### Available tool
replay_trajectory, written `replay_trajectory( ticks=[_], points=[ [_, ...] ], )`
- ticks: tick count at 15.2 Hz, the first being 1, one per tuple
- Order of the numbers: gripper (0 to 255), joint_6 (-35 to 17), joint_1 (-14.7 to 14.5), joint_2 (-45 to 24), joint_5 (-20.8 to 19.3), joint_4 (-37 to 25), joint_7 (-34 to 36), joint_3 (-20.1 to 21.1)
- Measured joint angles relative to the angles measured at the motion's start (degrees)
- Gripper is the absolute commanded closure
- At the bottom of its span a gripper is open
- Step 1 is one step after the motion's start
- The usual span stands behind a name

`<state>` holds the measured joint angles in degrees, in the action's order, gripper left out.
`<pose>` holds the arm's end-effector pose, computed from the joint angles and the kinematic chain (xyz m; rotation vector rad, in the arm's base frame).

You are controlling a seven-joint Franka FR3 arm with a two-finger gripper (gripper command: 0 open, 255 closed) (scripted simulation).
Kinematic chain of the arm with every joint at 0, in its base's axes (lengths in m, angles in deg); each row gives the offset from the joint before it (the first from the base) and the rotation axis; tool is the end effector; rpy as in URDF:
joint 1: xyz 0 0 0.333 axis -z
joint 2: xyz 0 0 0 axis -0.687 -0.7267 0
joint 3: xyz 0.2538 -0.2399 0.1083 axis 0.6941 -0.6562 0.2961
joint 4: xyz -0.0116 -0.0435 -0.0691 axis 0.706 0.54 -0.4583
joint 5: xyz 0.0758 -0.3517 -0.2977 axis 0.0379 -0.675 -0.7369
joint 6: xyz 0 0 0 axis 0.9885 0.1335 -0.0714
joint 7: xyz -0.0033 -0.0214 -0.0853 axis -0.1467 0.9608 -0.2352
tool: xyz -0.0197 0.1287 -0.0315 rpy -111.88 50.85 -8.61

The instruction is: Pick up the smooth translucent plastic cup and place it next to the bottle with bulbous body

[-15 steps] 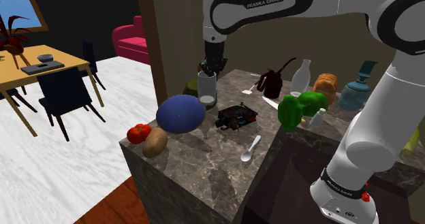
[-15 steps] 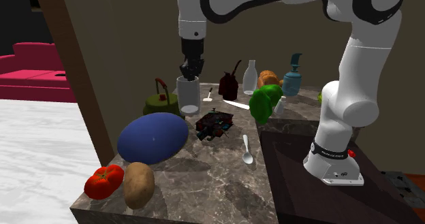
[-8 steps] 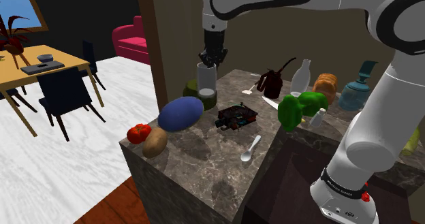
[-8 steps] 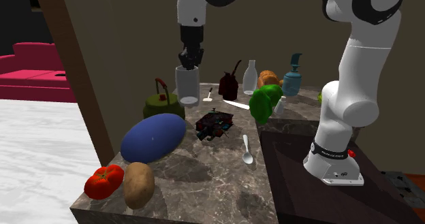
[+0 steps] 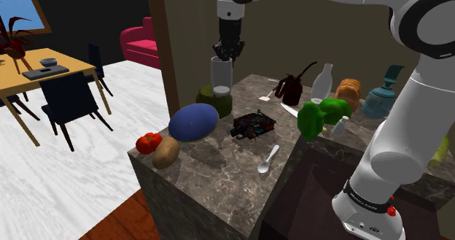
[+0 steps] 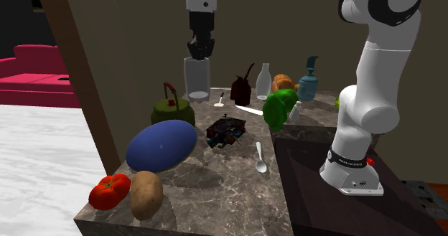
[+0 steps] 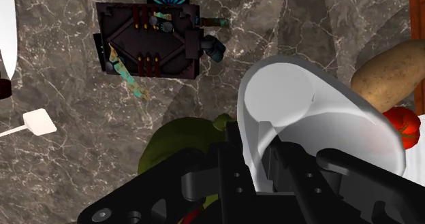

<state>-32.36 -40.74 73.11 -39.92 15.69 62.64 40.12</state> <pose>0.6291 0.0903 0.6458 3.0778 -0.3351 0.0967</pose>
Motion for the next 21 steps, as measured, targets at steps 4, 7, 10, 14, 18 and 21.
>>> replay_trajectory(
  ticks=[4,7,10,14,18,21],
  points=[
    [255,3.51,-0.13,-1.22,-0.25,-4.71,0.06,0.13],
    [255,6.07,-0.22,-2.16,-0.45,-8.19,0.04,0.2],
    [255,8.83,-0.36,-3.17,-0.69,-11.93,0.05,0.31],
    [255,10.56,0.39,-2.51,-0.47,-13.04,-1.36,-0.31],
    [255,9.56,3.32,1.89,0.57,-8.05,-6.87,-3.17],
    [255,9.07,5.17,4.57,0.99,-5.08,-10.84,-5.34]
  ],
)
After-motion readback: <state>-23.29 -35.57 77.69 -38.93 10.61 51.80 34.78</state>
